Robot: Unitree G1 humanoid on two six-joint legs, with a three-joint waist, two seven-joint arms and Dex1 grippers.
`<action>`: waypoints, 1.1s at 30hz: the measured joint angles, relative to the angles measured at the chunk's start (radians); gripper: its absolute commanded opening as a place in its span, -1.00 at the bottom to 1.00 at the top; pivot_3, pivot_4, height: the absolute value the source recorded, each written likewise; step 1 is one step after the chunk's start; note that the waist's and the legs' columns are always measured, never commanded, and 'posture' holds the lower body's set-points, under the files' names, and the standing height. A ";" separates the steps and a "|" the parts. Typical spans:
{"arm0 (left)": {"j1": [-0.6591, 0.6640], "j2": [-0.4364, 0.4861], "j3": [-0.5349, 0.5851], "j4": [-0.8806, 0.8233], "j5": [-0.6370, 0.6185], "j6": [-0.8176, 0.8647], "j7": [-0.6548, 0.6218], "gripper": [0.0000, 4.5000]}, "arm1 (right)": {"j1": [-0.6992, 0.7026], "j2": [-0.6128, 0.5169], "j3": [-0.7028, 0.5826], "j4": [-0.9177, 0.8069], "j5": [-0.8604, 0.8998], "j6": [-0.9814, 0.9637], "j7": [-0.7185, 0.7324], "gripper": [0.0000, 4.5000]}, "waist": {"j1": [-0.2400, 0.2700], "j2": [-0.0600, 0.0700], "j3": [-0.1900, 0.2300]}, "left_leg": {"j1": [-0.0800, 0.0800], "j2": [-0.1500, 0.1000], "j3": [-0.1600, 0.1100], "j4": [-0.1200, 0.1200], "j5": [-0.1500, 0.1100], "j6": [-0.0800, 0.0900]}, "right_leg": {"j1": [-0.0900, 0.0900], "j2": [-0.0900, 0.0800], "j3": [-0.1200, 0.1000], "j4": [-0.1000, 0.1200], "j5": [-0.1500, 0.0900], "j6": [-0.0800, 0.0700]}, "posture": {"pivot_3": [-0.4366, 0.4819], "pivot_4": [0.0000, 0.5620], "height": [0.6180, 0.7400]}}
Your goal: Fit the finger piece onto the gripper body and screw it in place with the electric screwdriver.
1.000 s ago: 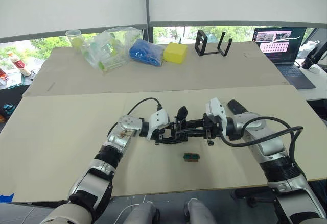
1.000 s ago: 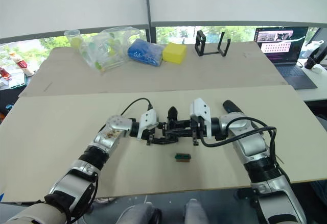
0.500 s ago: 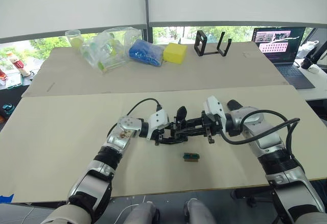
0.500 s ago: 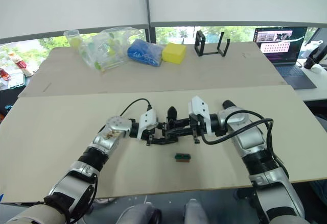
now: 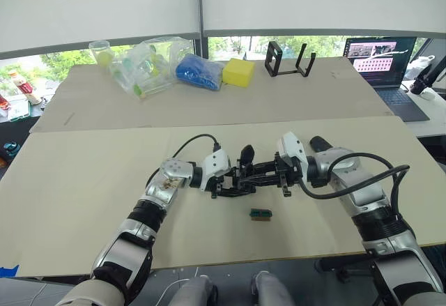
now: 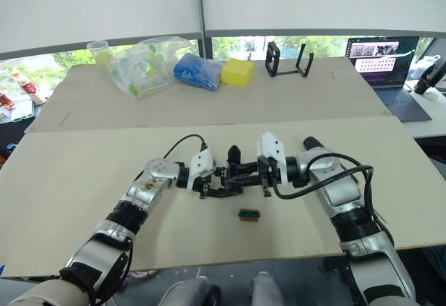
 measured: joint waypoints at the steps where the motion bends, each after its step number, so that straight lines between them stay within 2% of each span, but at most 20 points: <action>1: 0.002 0.002 0.007 0.000 -0.004 -0.002 -0.003 0.01 | 0.002 0.008 -0.001 -0.008 0.001 -0.002 0.001 0.07 | -0.001 0.002 0.001 | -0.002 -0.001 0.001 0.000 0.000 0.000 | -0.002 0.000 0.001 0.000 0.000 0.000 | -0.05 -0.47 1.00; 11: 0.000 -0.012 0.006 0.004 -0.002 -0.004 -0.006 0.01 | 0.015 -0.043 -0.009 -0.081 -0.021 0.003 0.009 0.10 | 0.007 0.003 0.001 | -0.005 -0.001 0.001 0.001 0.000 0.000 | -0.004 -0.001 0.000 0.000 0.000 0.000 | -0.05 -0.47 1.00; 20: -0.005 -0.022 0.014 0.019 -0.003 -0.007 -0.007 0.01 | 0.030 -0.120 -0.122 -0.230 0.013 0.106 -0.062 0.10 | 0.010 0.003 0.002 | -0.006 -0.001 0.001 0.001 0.000 0.000 | -0.004 -0.001 0.000 0.000 0.000 0.000 | -0.05 -0.47 1.00; 26: -0.007 -0.034 0.020 0.035 -0.003 -0.015 -0.006 0.01 | 0.084 -0.133 -0.130 -0.294 0.020 0.148 -0.095 0.10 | 0.014 0.002 0.002 | -0.006 -0.002 0.001 0.002 0.000 0.000 | -0.004 -0.002 0.000 0.000 0.000 0.000 | -0.05 -0.47 1.00; 30: -0.016 -0.043 0.016 0.056 0.001 -0.034 -0.003 0.01 | 0.124 -0.208 -0.205 -0.346 0.064 0.198 -0.102 0.10 | 0.022 0.002 0.003 | -0.006 -0.002 0.001 0.002 0.000 0.001 | -0.004 -0.002 0.000 -0.001 0.000 0.000 | -0.05 -0.47 1.00; 33: -0.023 -0.049 0.015 0.072 0.002 -0.034 0.002 0.01 | 0.165 -0.309 -0.310 -0.387 0.101 0.239 -0.100 0.10 | 0.027 0.002 0.003 | -0.006 -0.002 0.001 0.002 -0.001 0.002 | -0.003 -0.002 0.000 -0.002 0.000 0.000 | -0.05 -0.47 1.00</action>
